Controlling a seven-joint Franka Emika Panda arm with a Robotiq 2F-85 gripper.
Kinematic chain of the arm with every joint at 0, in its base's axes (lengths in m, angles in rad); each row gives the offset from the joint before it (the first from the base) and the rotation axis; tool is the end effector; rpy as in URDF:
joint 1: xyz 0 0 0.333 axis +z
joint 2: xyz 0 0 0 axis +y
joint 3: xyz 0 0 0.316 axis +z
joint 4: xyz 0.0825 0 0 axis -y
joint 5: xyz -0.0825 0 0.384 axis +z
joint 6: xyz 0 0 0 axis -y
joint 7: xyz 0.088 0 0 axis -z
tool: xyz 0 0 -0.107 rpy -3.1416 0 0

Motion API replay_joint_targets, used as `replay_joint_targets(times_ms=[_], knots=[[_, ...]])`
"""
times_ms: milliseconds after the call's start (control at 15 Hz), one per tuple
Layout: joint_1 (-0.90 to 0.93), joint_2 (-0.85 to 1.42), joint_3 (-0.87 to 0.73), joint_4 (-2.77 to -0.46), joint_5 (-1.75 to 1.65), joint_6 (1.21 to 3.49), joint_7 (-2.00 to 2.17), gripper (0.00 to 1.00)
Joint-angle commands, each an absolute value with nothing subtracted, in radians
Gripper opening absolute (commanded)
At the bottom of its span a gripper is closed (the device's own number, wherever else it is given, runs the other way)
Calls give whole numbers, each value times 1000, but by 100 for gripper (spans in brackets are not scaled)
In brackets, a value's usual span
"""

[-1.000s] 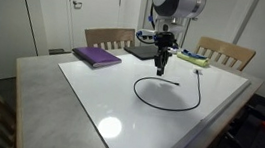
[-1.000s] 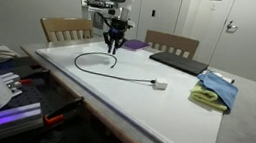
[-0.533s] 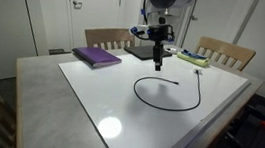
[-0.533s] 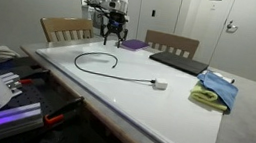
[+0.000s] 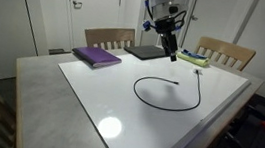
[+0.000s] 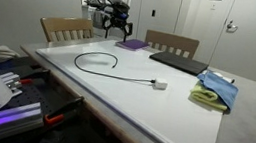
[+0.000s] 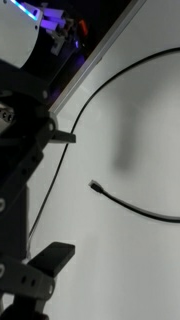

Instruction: Bring the ends of the charger to the center

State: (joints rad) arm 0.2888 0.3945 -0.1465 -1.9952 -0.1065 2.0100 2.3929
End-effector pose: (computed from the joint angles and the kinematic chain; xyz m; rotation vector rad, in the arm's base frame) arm 0.5580 0.0746 0.2398 1.2589 -2.4325 0.0351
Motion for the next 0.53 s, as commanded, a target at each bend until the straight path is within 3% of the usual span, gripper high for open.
replay_joint_targets(times_ms=[0,467], knots=[[245,393,-100,-1992,-125,2004,2402,100],[241,377,-83,-2033,-258,2023,2275,100]])
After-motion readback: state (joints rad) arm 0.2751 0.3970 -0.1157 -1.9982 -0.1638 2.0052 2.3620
